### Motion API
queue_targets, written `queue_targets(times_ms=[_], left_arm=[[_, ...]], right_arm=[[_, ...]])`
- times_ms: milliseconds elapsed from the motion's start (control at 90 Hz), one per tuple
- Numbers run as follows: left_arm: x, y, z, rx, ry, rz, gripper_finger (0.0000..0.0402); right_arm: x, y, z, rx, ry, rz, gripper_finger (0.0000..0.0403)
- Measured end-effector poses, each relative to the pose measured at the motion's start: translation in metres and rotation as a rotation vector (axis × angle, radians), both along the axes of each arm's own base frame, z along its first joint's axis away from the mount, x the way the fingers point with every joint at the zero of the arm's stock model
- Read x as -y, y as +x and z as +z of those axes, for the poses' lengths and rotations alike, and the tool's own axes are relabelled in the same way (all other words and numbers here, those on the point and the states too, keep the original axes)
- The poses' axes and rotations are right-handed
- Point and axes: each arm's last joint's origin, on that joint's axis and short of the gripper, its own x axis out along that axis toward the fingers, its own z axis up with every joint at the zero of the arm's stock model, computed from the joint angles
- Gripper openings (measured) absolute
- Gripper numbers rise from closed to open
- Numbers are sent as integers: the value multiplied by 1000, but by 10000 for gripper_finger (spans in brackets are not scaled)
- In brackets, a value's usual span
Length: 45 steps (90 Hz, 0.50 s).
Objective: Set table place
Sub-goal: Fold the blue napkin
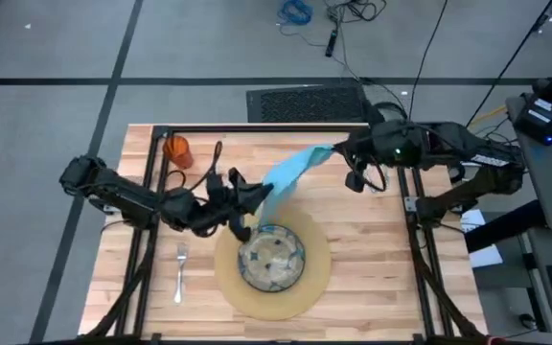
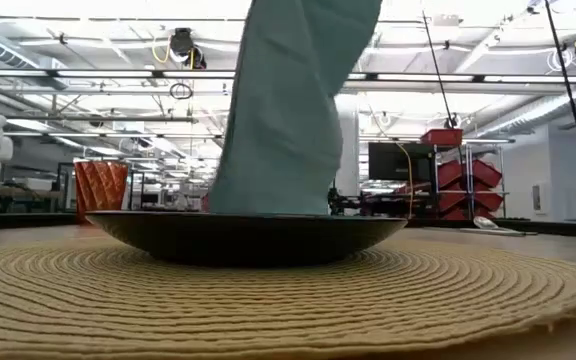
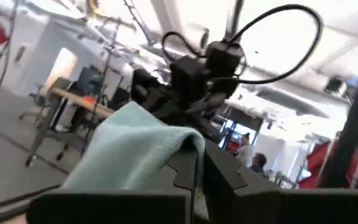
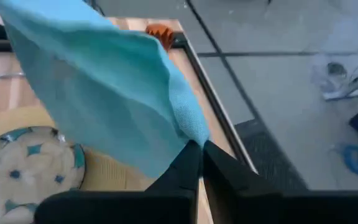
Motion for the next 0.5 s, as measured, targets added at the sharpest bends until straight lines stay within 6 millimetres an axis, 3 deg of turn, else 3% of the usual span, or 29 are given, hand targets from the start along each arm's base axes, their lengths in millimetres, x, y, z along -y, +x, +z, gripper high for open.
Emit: queue_targets(times_ms=[111,200,378,500], left_arm=[[5,-7,16,-38,42,8,0],[3,-8,11,-148,44,77,0],[-14,-4,-10,-277,-1,173,0],[-30,-6,-16,-343,4,236,0]], right_arm=[[-1,-2,11,34,-30,-7,0],[7,6,9,8,-45,-32,0],[32,45,-17,-126,-25,-33,0],[61,75,-37,-177,-5,-23,0]])
